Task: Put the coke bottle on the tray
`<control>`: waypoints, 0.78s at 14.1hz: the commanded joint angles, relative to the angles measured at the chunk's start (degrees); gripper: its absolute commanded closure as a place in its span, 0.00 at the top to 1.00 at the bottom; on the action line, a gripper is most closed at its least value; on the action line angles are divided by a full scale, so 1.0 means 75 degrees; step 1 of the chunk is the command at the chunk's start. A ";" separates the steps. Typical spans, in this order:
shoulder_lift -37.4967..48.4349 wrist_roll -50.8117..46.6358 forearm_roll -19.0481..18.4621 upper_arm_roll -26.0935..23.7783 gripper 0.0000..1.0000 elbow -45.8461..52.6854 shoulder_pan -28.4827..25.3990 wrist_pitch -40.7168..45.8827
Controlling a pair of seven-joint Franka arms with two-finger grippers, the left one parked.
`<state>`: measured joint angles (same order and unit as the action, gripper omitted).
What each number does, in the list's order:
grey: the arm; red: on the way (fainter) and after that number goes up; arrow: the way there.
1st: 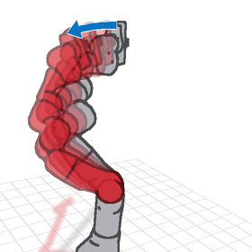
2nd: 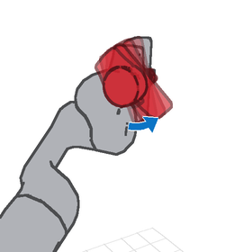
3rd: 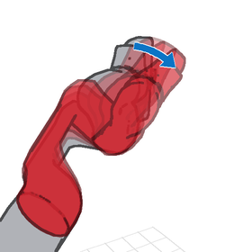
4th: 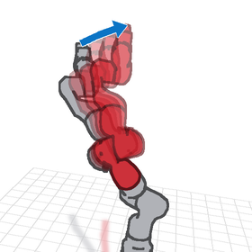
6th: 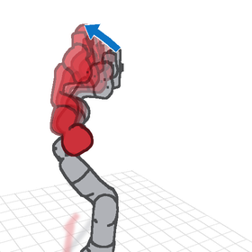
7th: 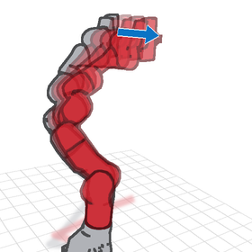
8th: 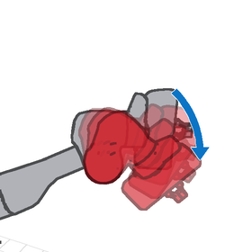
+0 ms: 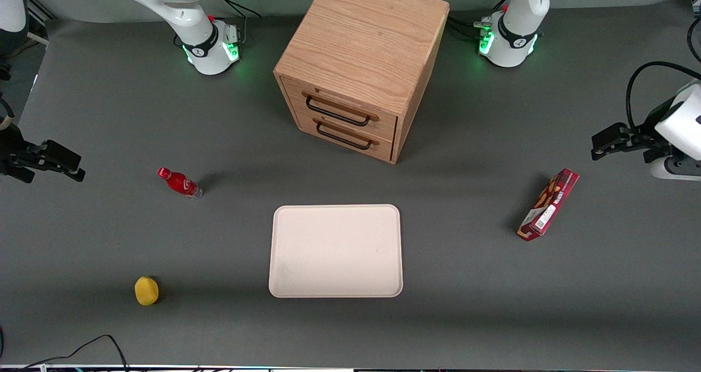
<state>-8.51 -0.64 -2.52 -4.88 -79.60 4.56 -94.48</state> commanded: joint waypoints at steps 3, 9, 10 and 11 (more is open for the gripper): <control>0.0021 -0.0114 0.0008 -0.0064 1.00 0.0008 0.0071 0.0082; -0.0037 -0.0102 0.0031 -0.0064 1.00 0.0008 0.0071 0.0082; -0.0037 -0.0102 0.0031 -0.0064 1.00 0.0020 0.0071 0.0082; -0.0037 -0.0102 0.0031 -0.0064 1.00 0.0009 0.0071 0.0082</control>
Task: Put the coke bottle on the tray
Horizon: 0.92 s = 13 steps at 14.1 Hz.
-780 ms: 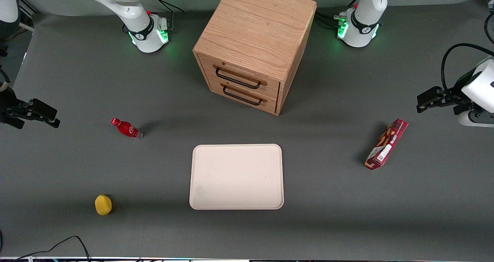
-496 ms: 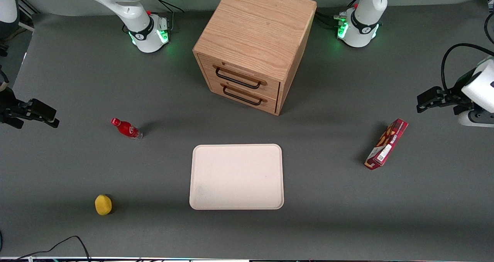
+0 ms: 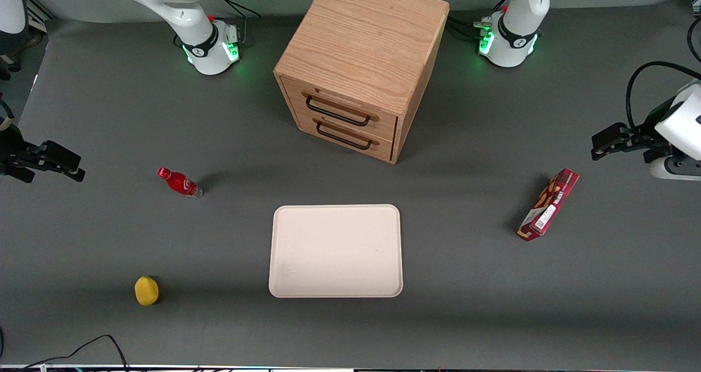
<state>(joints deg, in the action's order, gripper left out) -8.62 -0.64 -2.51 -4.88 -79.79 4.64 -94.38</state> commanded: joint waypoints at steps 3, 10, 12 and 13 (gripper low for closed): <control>-0.0034 -0.0102 0.0031 -0.0064 1.00 0.0034 0.0073 0.0069; -0.0069 -0.0067 0.0031 -0.0076 1.00 0.0022 0.0073 0.0080; -0.0104 -0.0067 0.0042 -0.0076 1.00 0.0022 0.0085 0.0081; -0.0128 -0.0055 0.0042 -0.0076 1.00 0.0010 0.0085 0.0081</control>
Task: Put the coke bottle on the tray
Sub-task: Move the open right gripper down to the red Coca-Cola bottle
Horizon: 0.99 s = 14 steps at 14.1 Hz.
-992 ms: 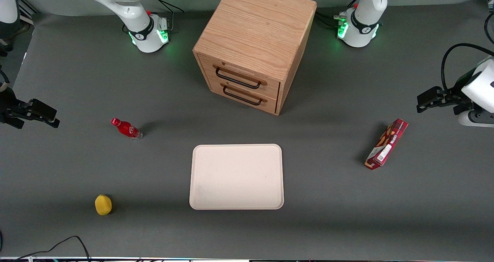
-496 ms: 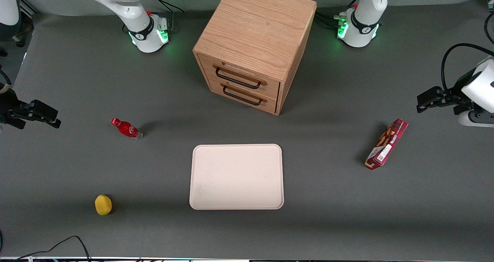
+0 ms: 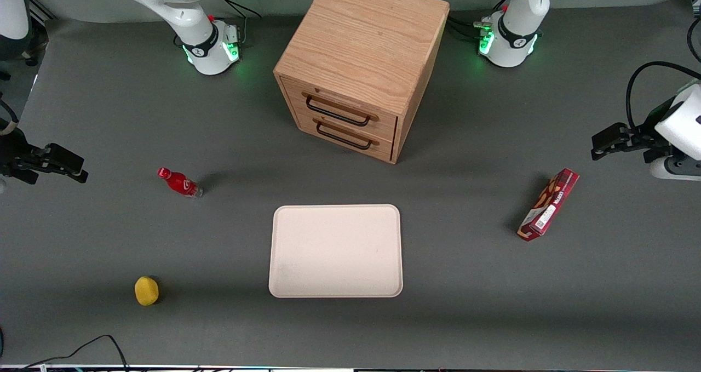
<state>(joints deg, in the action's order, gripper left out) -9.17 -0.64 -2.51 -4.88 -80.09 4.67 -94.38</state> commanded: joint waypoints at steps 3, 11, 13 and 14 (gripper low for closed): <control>-0.0090 -0.0090 0.0077 -0.0076 1.00 -0.0347 0.0080 -0.0094; 0.0073 0.0461 0.0862 -0.0285 1.00 -0.4094 0.0420 -0.3747; 0.0144 0.0460 0.0862 -0.0380 0.95 -0.4764 0.0420 -0.4429; 0.0144 0.0460 0.0862 -0.0380 0.95 -0.4882 0.0420 -0.4466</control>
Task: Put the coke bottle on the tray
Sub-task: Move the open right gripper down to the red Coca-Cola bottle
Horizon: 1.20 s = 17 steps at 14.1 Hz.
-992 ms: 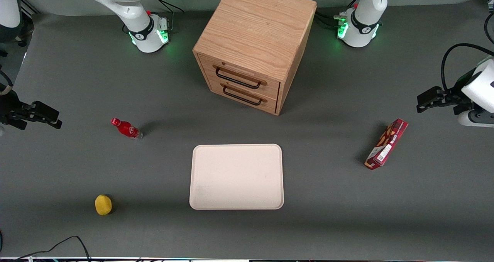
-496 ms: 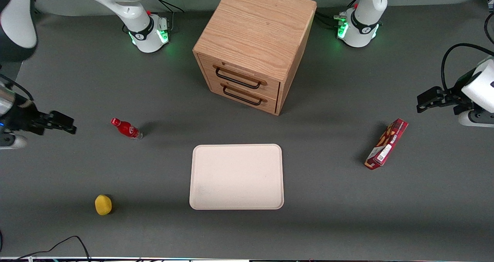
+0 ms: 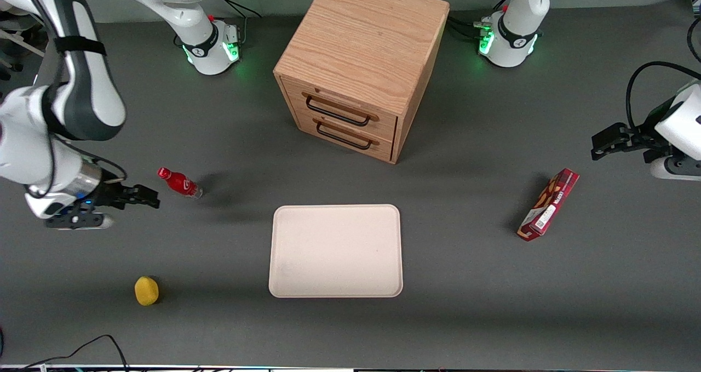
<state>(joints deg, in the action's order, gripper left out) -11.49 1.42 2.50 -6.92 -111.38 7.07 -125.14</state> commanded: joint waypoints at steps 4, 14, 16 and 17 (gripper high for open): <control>0.0851 0.0162 0.0194 -0.0132 0.88 -0.1460 0.0100 -0.0680; 0.1520 0.0162 0.0194 -0.0144 0.64 -0.2879 0.0159 -0.1513; 0.1660 0.0162 0.0194 -0.0144 0.60 -0.3148 0.0159 -0.1770; 0.1719 0.0162 0.0206 -0.0144 0.58 -0.3266 0.0159 -0.1829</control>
<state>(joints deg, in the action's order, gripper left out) -1.66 1.41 2.54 -7.39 -132.29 7.42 -136.82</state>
